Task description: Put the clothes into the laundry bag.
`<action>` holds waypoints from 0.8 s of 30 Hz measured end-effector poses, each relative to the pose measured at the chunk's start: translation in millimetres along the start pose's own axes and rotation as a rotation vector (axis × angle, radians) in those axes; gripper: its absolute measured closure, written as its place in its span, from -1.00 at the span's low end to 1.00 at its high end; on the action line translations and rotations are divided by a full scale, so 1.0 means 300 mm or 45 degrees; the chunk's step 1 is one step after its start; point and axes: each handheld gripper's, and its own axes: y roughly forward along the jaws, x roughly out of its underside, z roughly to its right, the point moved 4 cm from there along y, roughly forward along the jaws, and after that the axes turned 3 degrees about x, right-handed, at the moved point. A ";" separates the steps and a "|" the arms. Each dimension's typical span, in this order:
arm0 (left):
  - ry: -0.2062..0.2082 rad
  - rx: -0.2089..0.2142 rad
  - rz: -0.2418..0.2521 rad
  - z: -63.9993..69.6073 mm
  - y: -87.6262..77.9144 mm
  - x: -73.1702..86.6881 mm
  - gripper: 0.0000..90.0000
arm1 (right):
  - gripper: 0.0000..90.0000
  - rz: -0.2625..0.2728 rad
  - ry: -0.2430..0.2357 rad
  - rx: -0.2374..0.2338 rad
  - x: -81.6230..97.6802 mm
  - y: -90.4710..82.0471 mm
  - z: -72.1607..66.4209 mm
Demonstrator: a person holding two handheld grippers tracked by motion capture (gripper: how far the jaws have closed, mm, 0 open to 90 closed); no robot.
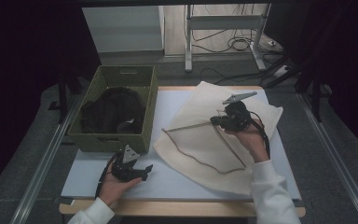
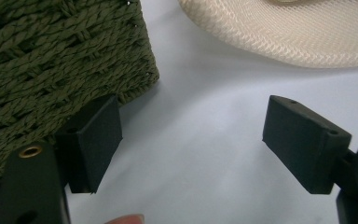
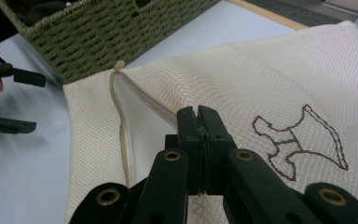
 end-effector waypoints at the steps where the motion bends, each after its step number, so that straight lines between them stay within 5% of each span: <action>1: -0.001 -0.001 0.000 0.000 0.000 0.000 -0.56 | 0.98 0.005 0.000 -0.002 -0.004 -0.003 0.003; 24: 0.001 -0.018 0.004 -0.003 -0.004 0.001 -0.56 | 0.98 0.120 0.029 0.008 -0.044 -0.084 0.049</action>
